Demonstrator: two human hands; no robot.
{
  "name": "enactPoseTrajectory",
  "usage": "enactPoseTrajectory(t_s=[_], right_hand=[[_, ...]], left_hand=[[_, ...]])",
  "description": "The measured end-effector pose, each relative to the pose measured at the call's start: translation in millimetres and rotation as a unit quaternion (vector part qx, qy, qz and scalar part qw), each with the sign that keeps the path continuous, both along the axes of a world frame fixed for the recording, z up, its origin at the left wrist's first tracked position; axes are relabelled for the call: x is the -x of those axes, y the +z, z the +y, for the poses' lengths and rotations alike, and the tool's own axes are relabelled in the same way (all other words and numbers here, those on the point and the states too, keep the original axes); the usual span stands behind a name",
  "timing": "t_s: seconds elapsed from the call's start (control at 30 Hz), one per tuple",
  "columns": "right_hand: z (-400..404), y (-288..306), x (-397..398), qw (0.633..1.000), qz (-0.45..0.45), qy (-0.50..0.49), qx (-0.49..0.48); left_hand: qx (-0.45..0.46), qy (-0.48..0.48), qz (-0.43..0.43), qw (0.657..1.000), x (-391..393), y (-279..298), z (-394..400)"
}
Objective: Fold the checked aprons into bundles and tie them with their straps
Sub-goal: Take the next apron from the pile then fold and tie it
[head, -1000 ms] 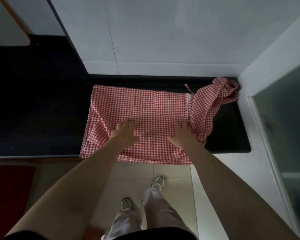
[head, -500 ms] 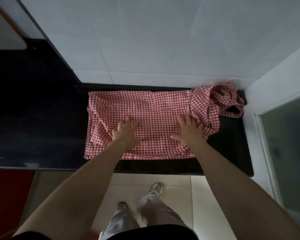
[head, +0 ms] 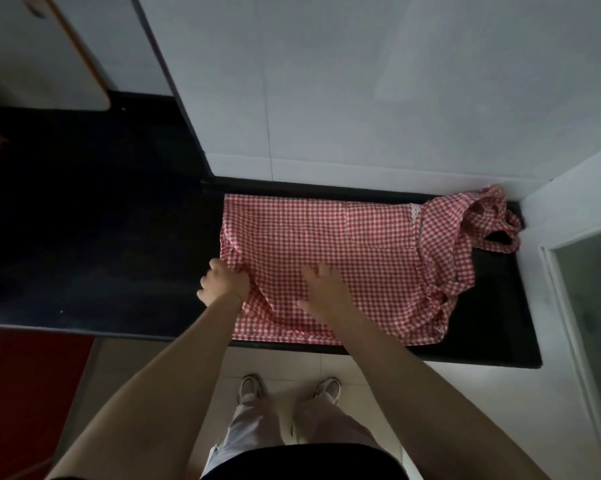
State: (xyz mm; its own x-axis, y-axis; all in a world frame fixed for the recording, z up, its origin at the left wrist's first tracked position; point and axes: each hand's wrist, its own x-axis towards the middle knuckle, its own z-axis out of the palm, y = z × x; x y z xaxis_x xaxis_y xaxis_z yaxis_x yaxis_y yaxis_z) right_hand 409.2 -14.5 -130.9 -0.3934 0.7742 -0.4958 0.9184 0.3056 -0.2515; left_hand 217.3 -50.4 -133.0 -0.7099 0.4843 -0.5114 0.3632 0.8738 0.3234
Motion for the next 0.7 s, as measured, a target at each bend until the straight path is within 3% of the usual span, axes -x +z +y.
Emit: enactPoseTrajectory(t_s=[0.17, 0.5, 0.63, 0.7], right_hand=[[-8, -5, 19, 0.998, -0.060, -0.021, -0.012], [-9, -9, 30, 0.993, -0.065, -0.096, 0.022], [-24, -11, 34, 0.984, 0.000, -0.162, -0.072], [-37, -9, 32, 0.958, 0.039, -0.248, -0.139]], left_hand=[[-0.036, -0.036, -0.158, 0.986, 25, -3, -8], [-0.026, -0.068, -0.188, 0.980, 60, 11, -43], [-0.016, -0.031, -0.231, 0.972, 66, 6, -65], [0.004, -0.030, -0.237, 0.971, 65, 3, -74]])
